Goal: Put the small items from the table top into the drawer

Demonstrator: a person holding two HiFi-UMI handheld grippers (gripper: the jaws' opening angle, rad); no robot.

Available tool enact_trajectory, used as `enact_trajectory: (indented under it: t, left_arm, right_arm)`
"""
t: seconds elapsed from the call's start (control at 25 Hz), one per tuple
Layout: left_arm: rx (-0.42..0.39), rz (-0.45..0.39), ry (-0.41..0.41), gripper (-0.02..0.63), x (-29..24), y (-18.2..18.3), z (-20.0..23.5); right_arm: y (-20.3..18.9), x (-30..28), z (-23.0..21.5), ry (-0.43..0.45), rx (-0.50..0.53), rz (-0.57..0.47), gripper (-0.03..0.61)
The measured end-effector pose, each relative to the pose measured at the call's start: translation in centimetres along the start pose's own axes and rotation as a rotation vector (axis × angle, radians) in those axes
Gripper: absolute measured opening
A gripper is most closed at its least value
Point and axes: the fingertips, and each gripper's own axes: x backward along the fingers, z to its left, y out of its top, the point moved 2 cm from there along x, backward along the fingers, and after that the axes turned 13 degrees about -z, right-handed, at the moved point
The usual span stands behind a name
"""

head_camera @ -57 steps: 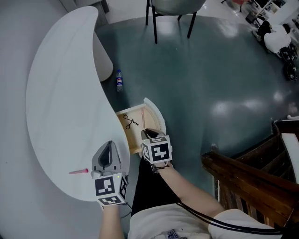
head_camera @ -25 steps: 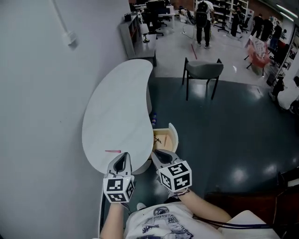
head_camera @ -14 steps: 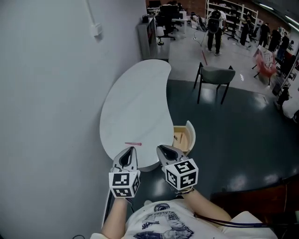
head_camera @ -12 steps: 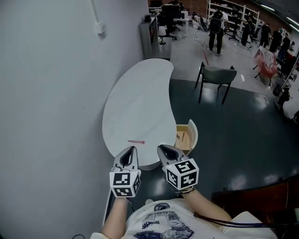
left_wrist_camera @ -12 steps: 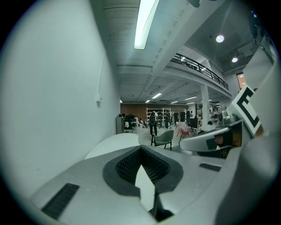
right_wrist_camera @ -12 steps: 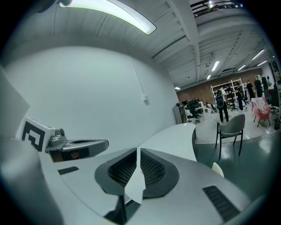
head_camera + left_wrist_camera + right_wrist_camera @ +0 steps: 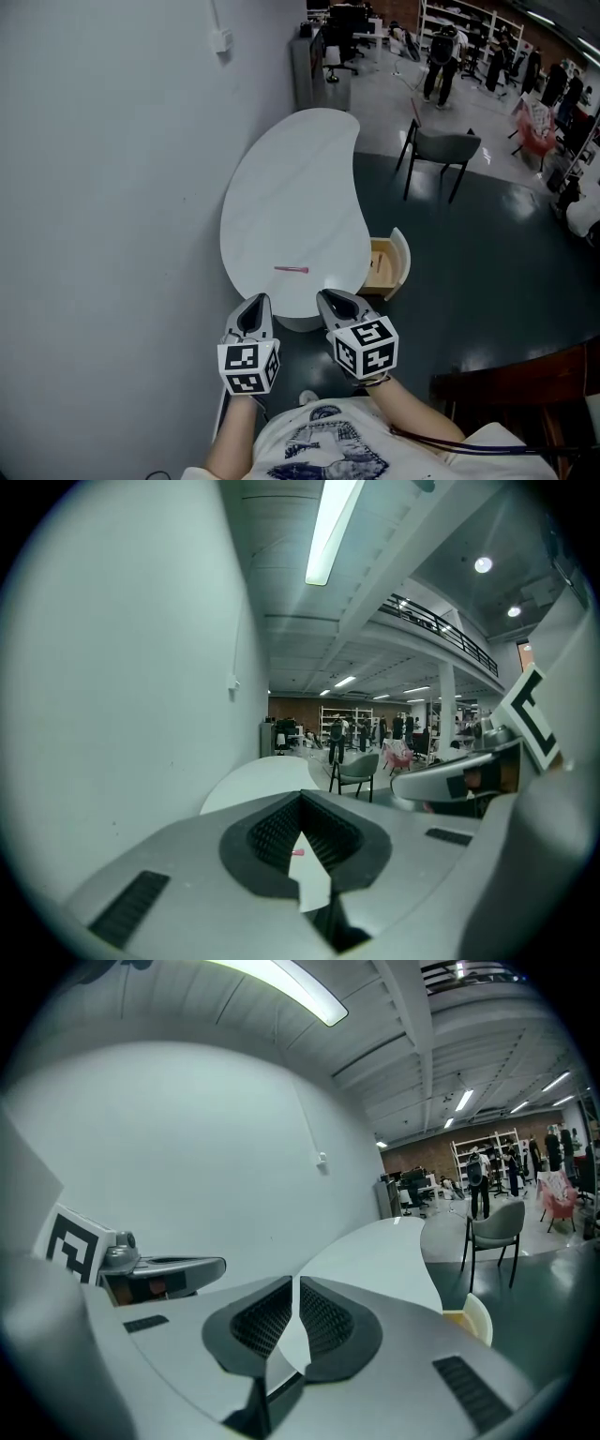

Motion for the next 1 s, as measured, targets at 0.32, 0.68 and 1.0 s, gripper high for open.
enact_trajectory:
  t: [0.32,0.68,1.0]
  left_arm:
    - [-0.014,0.006,-0.003,0.02,0.5,-0.2,0.8]
    - [-0.004,-0.006,-0.02,0.02,0.4,-0.4,0.8]
    - [0.004,0.029,-0.048,0.02,2.1,-2.0,1.8]
  right_arm:
    - [-0.6,-0.5,0.9,-0.008,0.005,0.023,0.041]
    - [-1.1,-0.6,0.6,-0.02,0.002,0.028,0.041]
    - [-2.9,-0.4,1.6,-0.064,-0.024,0.037,0.041]
